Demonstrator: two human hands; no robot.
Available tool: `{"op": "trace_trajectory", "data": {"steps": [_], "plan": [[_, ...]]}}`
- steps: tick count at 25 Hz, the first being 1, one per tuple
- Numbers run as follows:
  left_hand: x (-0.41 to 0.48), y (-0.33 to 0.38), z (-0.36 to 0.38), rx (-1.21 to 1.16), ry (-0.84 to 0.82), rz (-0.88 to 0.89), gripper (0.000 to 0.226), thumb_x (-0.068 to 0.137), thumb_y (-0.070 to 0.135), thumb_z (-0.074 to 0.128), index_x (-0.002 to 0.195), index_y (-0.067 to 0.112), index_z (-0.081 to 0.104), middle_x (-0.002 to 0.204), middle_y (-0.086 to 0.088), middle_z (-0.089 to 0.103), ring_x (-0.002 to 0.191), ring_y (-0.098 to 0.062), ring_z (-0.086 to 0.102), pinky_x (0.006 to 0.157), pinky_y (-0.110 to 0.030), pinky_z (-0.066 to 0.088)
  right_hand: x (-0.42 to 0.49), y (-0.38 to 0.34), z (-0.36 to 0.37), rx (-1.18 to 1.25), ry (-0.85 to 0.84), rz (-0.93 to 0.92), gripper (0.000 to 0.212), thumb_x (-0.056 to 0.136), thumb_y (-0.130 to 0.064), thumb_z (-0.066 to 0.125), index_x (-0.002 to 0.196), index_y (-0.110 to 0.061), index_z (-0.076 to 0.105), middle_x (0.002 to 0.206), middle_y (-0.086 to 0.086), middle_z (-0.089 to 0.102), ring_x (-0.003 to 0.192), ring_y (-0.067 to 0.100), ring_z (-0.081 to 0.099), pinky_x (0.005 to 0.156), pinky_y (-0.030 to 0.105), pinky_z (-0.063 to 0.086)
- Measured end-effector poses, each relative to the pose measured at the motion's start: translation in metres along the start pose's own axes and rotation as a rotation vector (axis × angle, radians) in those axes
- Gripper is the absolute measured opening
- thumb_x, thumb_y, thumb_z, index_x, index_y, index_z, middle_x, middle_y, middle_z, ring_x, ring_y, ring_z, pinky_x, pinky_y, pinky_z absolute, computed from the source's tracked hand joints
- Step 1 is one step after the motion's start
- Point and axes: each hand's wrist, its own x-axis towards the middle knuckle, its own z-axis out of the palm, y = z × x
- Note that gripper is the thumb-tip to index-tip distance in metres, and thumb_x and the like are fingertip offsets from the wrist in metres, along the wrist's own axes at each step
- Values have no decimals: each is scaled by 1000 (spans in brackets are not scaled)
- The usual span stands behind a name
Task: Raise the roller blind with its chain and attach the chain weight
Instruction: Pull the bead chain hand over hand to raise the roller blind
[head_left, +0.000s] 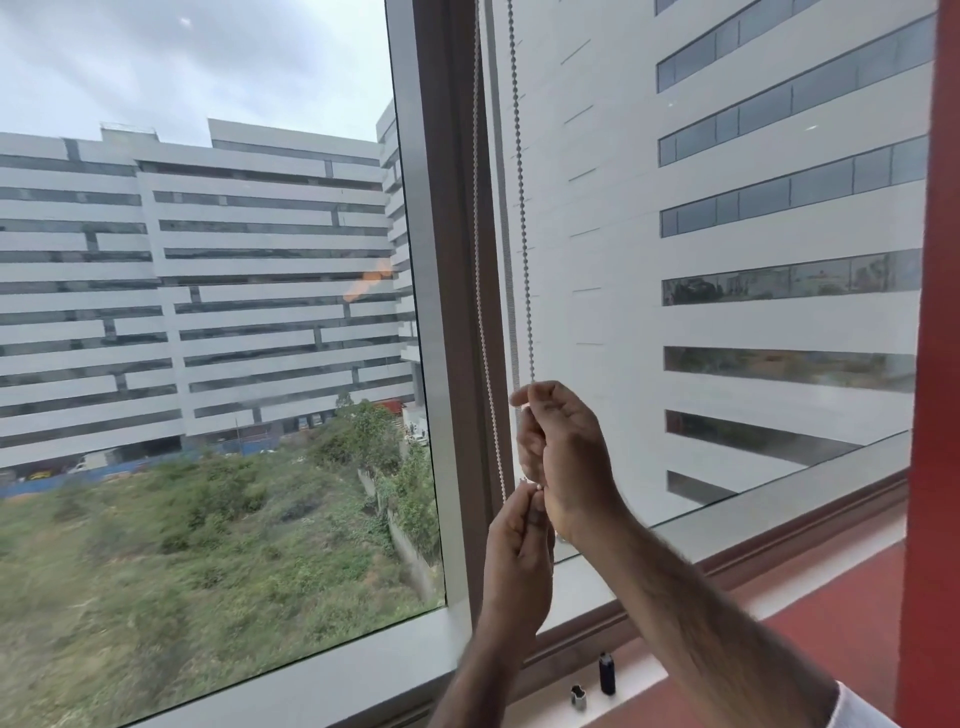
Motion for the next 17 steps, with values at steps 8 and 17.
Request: {"op": "trace_trajectory", "data": {"steps": [8, 17], "plan": [[47, 57, 0, -181, -42, 0, 30, 107, 16, 48, 109, 11, 77, 99, -12, 78, 93, -21, 73, 87, -30, 58, -16, 8, -33, 9, -14, -109, 29, 108, -12, 45, 84, -1, 56, 49, 0, 31, 40, 11, 20, 43, 25, 14], [65, 86, 47, -86, -21, 86, 31, 112, 25, 44, 108, 14, 73, 56, 8, 32, 43, -4, 25, 40, -19, 24, -57, 41, -54, -132, -39, 50, 34, 101, -32, 51, 80, -5, 54, 50, 3, 36, 41, 13, 25, 38, 23, 22]]}}
